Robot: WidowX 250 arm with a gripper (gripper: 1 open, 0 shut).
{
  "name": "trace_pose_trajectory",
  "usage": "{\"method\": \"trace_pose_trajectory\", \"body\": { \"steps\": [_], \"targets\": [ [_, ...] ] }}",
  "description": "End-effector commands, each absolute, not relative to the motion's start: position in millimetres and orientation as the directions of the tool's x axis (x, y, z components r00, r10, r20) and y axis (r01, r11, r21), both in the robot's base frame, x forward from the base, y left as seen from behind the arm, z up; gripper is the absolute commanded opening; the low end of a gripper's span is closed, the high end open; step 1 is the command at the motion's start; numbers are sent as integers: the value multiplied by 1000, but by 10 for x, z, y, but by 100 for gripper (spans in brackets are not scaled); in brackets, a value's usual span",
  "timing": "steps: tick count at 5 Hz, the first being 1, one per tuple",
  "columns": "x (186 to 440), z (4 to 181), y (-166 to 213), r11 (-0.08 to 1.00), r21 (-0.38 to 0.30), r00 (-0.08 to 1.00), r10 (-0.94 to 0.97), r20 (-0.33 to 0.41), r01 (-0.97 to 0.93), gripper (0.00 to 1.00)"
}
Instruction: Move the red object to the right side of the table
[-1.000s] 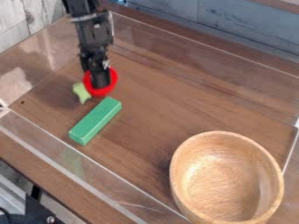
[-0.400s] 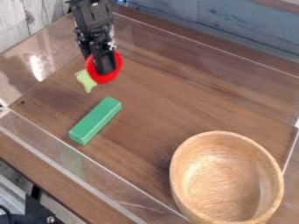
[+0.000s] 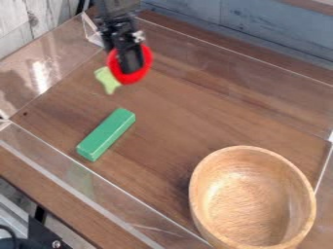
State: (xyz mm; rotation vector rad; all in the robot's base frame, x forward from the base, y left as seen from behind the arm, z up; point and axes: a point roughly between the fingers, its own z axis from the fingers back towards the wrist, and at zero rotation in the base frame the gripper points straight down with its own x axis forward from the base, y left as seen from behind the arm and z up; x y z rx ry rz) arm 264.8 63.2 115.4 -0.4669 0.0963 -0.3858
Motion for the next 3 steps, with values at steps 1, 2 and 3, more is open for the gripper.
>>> {"method": "trace_pose_trajectory", "body": {
  "steps": [1, 2, 3],
  "targets": [
    [2653, 1459, 462, 828, -424, 923, -379, 60, 367, 0],
    [2599, 1558, 330, 819, -450, 928, -367, 66, 356, 0],
    [2590, 1527, 144, 757, -473, 875, -480, 64, 450, 0]
  ]
}}
